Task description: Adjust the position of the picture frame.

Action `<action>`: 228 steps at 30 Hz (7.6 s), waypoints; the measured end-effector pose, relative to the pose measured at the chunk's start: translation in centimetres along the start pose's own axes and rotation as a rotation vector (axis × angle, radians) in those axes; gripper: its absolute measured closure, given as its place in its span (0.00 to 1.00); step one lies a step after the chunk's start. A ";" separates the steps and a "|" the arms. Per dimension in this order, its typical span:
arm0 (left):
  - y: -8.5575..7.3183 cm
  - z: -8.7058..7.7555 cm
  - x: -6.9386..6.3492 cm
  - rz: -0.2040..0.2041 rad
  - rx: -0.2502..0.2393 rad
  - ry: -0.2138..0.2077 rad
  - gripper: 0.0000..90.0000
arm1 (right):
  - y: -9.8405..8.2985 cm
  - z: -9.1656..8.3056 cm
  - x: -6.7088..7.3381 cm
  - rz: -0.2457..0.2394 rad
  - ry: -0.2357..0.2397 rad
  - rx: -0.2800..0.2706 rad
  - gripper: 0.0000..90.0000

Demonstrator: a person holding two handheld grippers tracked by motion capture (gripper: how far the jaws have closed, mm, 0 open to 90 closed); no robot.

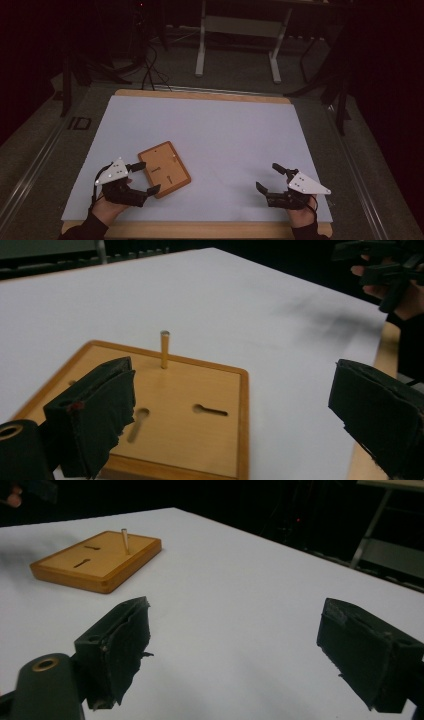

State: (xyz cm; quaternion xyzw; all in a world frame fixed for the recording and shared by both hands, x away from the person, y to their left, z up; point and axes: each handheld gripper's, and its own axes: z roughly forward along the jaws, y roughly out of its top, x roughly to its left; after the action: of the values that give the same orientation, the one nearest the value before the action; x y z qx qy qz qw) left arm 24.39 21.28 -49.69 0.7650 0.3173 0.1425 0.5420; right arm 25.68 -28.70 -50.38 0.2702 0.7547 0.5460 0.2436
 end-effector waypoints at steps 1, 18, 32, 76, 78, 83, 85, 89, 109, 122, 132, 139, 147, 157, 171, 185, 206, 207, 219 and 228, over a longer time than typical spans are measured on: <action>0.2 0.2 0.2 0.001 0.001 -0.001 0.06 | 0.0 0.0 0.0 0.004 0.000 0.002 0.15; 1.9 3.2 2.0 0.037 0.058 0.004 0.06 | 0.0 -0.3 -0.3 0.051 0.022 -0.024 0.15; 1.8 6.7 3.7 0.040 0.142 0.040 0.15 | 0.2 -0.3 0.1 0.038 0.051 -0.037 0.16; 0.8 11.3 4.5 0.100 0.234 0.020 0.93 | -0.2 0.0 -0.1 0.067 0.085 0.000 0.16; 0.8 11.3 4.5 0.102 0.234 0.021 0.93 | -0.2 0.0 -0.1 0.064 0.086 0.002 0.16; 0.7 11.2 4.6 0.098 0.229 0.014 0.94 | -0.2 0.0 -0.1 0.069 0.088 0.004 0.16; 0.8 11.1 4.5 0.107 0.232 0.017 0.94 | -0.2 -0.1 -0.2 0.077 0.087 0.002 0.16; 0.9 11.1 4.4 0.113 0.242 0.010 0.94 | -0.2 -0.1 -0.4 0.082 0.089 0.000 0.16; 2.1 9.6 4.4 0.094 0.199 -0.014 0.94 | -0.2 -0.2 -0.5 0.094 0.090 -0.004 0.16; 3.8 9.0 4.0 0.093 0.133 -0.043 0.94 | -0.2 -0.2 -0.5 0.095 0.088 -0.005 0.16; 6.1 9.5 2.9 0.121 0.085 -0.079 0.95 | -0.2 -0.3 -0.5 0.097 0.086 -0.011 0.16; 7.7 11.0 2.0 0.150 0.106 -0.108 0.94 | -0.2 -0.4 -0.5 0.093 0.081 -0.021 0.16; 8.7 13.7 0.5 0.182 0.122 -0.148 0.94 | -0.1 -0.6 -0.6 0.093 0.077 -0.031 0.16; 9.5 17.9 -1.1 0.216 0.173 -0.175 0.94 | -0.1 -1.1 -0.9 0.107 0.066 -0.047 0.16; 9.3 22.2 -2.0 0.235 0.241 -0.191 0.94 | -0.1 -1.4 -0.9 0.100 0.062 -0.050 0.16; 8.7 24.5 -2.7 0.224 0.263 -0.190 0.94 | -0.1 -1.4 -1.0 0.108 0.066 -0.052 0.16; 7.4 27.2 -3.6 0.239 0.331 -0.182 0.94 | -0.2 -1.3 -1.0 0.109 0.071 -0.049 0.16; 7.5 27.2 -3.6 0.235 0.333 -0.184 0.94 | -0.2 -1.3 -1.0 0.108 0.070 -0.048 0.16; 7.8 26.5 -3.2 0.204 0.337 -0.206 0.90 | -0.2 -1.3 -1.0 0.110 0.071 -0.047 0.16; 8.2 24.6 -2.3 0.238 0.331 -0.191 0.89 | -0.2 -1.1 -0.9 0.106 0.074 -0.041 0.16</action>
State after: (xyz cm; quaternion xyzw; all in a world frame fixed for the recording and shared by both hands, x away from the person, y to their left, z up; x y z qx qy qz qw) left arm 39.17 -0.12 -50.98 0.8856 0.1914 0.0784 0.4159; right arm 25.57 -30.10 -50.15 0.2844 0.7365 0.5830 0.1920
